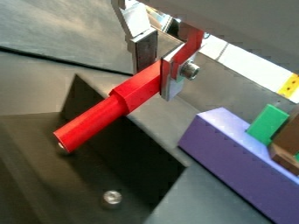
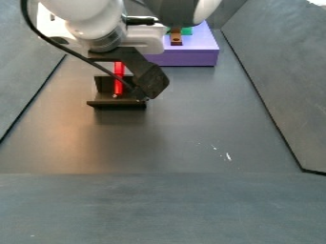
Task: Pick up the red object. Move up. Place the red object on the fixture. Regrasp the red object. Move to above the board. Insert the red object.
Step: Place the red object on the fixture.
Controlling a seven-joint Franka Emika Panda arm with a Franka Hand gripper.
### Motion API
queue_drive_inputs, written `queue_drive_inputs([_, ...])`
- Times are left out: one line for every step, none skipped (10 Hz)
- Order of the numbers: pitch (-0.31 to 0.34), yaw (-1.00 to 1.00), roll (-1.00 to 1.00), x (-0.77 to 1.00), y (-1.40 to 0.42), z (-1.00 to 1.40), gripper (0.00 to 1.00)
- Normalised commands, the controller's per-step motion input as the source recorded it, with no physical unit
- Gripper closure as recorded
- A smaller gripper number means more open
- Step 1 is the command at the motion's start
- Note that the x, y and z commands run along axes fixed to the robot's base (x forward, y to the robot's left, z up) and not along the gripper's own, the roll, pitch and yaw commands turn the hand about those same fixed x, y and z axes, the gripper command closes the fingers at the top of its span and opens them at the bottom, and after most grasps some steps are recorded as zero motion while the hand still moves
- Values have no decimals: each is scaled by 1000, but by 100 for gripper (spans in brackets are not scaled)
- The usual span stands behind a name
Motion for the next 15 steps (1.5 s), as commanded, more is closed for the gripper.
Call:
queue_drive_inputs([89, -214, 0, 0, 331, -20, 100])
queue_drive_inputs([54, -200, -243, 14, 371, -143, 100])
queue_drive_inputs([69, -163, -283, 20, 391, -120, 100])
queue_drive_inputs([40, -69, -311, 31, 311, -146, 100])
queue_drive_inputs([34, 0, -249, 49, 0, -114, 100])
queue_drive_inputs([106, 0, 0, 71, -283, 0, 100])
queue_drive_inputs([71, -74, 0, 114, -137, -9, 100])
queue_drive_inputs([131, -169, -83, 160, 0, 0, 100])
queue_drive_inputs([131, -123, -57, 114, 80, 0, 100])
queue_drive_inputs([69, -80, -117, 103, 171, -54, 100])
queue_drive_inputs([40, -46, -103, 100, 134, -140, 100])
queue_drive_inputs([20, -17, -129, 94, 40, -151, 100])
queue_drive_inputs([34, -31, -183, 66, 0, -123, 100])
queue_drive_inputs([63, -29, -89, 94, -71, -71, 100])
queue_drive_inputs([34, -46, -126, 31, 0, -111, 100])
